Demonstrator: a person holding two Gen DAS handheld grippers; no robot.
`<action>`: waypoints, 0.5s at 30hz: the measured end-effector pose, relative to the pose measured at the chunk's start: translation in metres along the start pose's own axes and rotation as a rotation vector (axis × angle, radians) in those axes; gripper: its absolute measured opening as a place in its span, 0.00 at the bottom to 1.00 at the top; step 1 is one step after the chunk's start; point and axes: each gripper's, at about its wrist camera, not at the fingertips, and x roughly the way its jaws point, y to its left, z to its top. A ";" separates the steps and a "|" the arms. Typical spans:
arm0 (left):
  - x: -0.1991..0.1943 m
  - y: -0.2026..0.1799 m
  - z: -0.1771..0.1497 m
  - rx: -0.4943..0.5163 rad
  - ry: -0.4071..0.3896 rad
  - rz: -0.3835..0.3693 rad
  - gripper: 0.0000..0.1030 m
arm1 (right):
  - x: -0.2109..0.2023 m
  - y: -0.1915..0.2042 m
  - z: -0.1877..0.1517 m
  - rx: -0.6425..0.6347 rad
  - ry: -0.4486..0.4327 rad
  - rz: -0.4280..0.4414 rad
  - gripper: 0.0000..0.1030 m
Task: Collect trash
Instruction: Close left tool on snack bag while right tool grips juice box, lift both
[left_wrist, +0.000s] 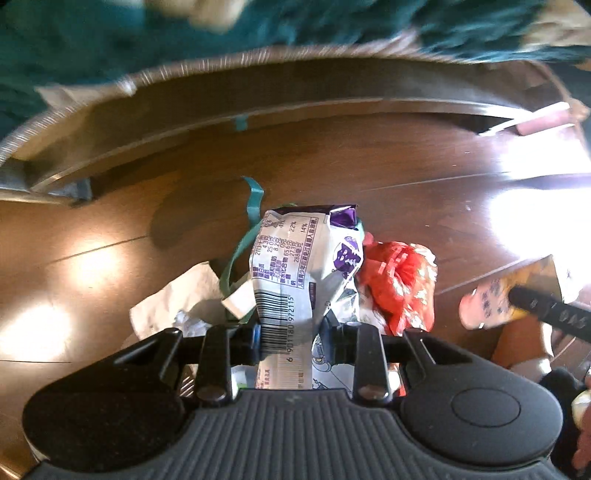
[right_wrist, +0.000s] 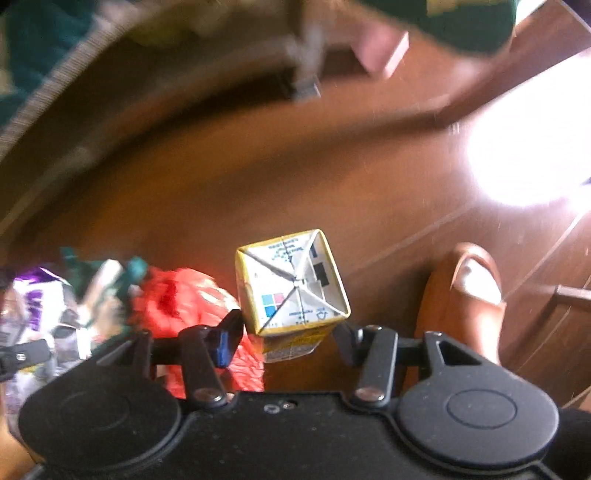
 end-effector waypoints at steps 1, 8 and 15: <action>-0.011 -0.004 -0.003 0.008 -0.017 0.000 0.28 | -0.014 0.001 -0.001 -0.017 -0.025 0.007 0.49; -0.108 -0.028 -0.026 0.030 -0.184 -0.039 0.28 | -0.118 -0.006 -0.013 -0.159 -0.220 0.069 0.50; -0.207 -0.067 -0.066 0.092 -0.343 -0.068 0.28 | -0.242 -0.041 -0.038 -0.288 -0.420 0.131 0.50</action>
